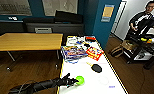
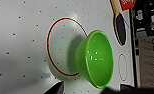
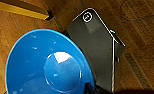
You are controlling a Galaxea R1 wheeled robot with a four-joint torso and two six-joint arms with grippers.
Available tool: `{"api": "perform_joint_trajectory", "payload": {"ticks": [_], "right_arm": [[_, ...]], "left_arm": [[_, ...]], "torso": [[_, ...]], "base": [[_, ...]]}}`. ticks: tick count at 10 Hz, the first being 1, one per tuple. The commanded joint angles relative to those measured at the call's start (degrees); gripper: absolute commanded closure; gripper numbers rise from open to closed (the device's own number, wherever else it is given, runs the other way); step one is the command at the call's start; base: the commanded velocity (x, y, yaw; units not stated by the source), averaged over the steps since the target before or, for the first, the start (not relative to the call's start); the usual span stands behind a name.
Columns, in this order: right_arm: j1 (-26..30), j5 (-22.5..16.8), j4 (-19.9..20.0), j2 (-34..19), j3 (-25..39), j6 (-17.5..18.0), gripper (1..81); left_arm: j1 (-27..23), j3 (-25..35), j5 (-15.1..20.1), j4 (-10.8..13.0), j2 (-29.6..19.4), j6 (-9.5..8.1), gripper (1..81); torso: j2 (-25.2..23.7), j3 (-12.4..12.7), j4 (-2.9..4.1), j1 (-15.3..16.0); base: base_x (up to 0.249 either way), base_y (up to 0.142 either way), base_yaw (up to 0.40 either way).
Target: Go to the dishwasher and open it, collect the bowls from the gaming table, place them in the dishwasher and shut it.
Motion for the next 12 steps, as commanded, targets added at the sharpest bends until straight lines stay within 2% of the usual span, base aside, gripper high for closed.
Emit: {"api": "perform_joint_trajectory", "payload": {"ticks": [1, 5, 7, 8, 9, 10, 12], "right_arm": [[1.92, -3.18, -1.06, -2.41, 0.57, 0.03, 81.1], [2.01, -3.27, -1.06, -2.32, 0.49, 0.03, 81.1], [2.01, -3.27, -1.06, -2.15, 0.49, 0.03, 81.1], [2.01, -3.27, -1.06, -2.15, 0.31, 0.03, 81.1], [2.01, -3.27, -1.06, -2.15, 0.31, 0.03, 81.1], [2.09, -3.54, -1.06, -2.06, 0.22, 0.03, 81.1], [2.1, -3.71, -1.14, -1.71, -0.13, 0.03, 81.1]], "left_arm": [[-9.08, 1.45, 1.44, -0.23, -0.17, -0.09, 1.0], [-9.0, 1.63, -0.48, -0.84, -2.28, -0.35, 1.0], [-9.08, 1.37, -0.49, -0.4, -2.02, -4.13, 1.0], [-9.52, 0.66, 0.56, 0.04, -1.58, -4.48, 1.0], [-10.05, -0.56, 3.99, 0.39, -1.14, -4.48, 1.0], [-10.31, -1.09, 5.57, 2.06, -0.87, -4.48, 1.0], [-10.31, -1.09, 6.54, 2.59, -0.87, -4.57, 1.0]], "torso": [[0.0, 0.0, 0.0, 0.0], [0.0, 0.0, 0.0, 0.0], [0.0, 0.0, 0.0, 0.02], [0.0, 0.0, 0.0, 0.02], [0.0, 0.0, 0.0, 0.02], [0.0, 0.0, 0.0, 0.02], [0.0, 0.0, 0.0, 0.02]], "base": [[0.0, 0.0, 0.0], [0.0, 0.0, 0.0], [0.0, 0.0, 0.0], [0.0, 0.0, 0.0], [0.0, 0.0, 0.0], [0.0, 0.0, 0.0], [0.0, 0.0, 0.0]]}}
